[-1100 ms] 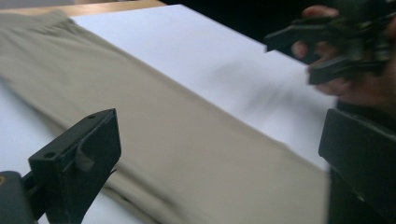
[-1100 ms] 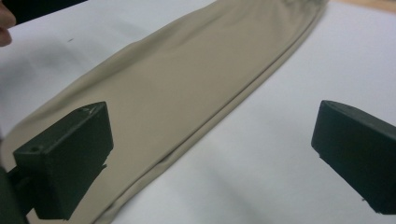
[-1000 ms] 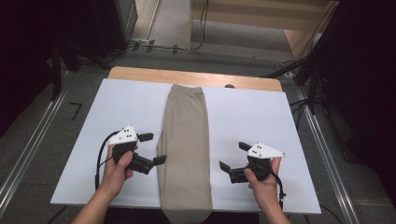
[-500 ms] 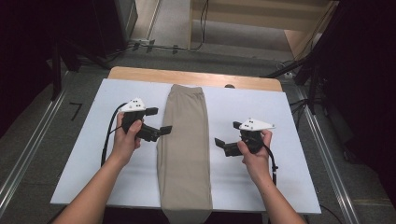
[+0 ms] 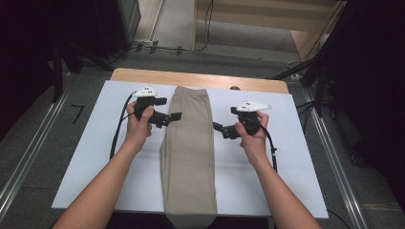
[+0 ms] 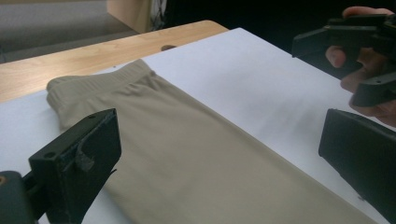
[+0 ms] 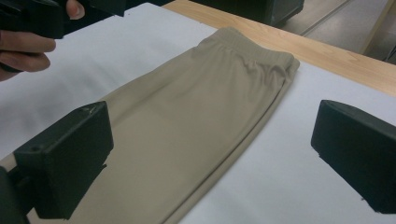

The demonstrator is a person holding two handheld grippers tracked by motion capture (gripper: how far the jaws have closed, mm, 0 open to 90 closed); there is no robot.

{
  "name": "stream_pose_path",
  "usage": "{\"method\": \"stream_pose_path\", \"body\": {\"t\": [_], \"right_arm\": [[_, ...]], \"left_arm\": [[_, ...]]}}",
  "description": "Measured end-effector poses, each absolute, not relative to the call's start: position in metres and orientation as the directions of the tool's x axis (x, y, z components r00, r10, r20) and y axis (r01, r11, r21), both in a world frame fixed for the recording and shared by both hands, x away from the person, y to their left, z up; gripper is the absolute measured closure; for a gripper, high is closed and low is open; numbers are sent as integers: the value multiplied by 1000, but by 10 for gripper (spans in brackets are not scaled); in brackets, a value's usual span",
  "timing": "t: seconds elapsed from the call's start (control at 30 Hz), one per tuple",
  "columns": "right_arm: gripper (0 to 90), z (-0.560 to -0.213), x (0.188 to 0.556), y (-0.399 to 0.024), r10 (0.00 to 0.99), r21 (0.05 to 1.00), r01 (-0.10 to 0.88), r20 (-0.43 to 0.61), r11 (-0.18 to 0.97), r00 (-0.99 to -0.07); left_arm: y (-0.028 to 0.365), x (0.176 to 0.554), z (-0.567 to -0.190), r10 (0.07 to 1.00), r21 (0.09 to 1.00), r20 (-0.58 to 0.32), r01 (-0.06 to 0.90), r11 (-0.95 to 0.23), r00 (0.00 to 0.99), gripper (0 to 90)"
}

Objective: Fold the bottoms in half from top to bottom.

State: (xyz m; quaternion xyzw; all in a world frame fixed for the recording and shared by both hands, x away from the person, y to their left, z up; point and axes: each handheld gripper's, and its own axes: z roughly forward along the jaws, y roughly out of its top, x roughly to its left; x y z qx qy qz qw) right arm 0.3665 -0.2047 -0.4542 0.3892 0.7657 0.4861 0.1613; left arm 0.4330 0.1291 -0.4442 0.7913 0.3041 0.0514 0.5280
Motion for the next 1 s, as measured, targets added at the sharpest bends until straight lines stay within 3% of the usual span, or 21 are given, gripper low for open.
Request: {"method": "stream_pose_path", "body": {"t": [0.2,0.27,0.3,0.33,0.43,0.47,0.73,1.0], "right_arm": [[0,-456,395,-201,749,853,475,165,218,-641],[15,-457,401,-200,752,850,477,162,222,-639],[66,-458,405,-199,758,847,483,163,220,-632],[117,-460,414,-196,761,847,479,152,229,-631],[134,-462,423,-193,763,841,494,166,222,-624],[201,-465,431,-190,786,828,520,174,209,-593],[337,-482,462,-182,833,783,589,180,201,-524],[366,-497,484,-173,859,747,621,138,236,-493]], "left_arm": [[129,461,-452,570,846,-265,471,-249,778,24],[130,465,-454,574,842,-269,478,-249,774,24],[131,470,-455,580,837,-272,486,-251,768,24],[132,478,-459,612,826,-265,503,-254,745,58],[133,485,-462,640,818,-262,518,-249,722,136],[134,492,-466,660,805,-268,539,-246,701,145],[130,510,-480,704,755,-276,601,-262,654,275],[120,520,-485,769,734,-224,623,-272,599,384]]}}
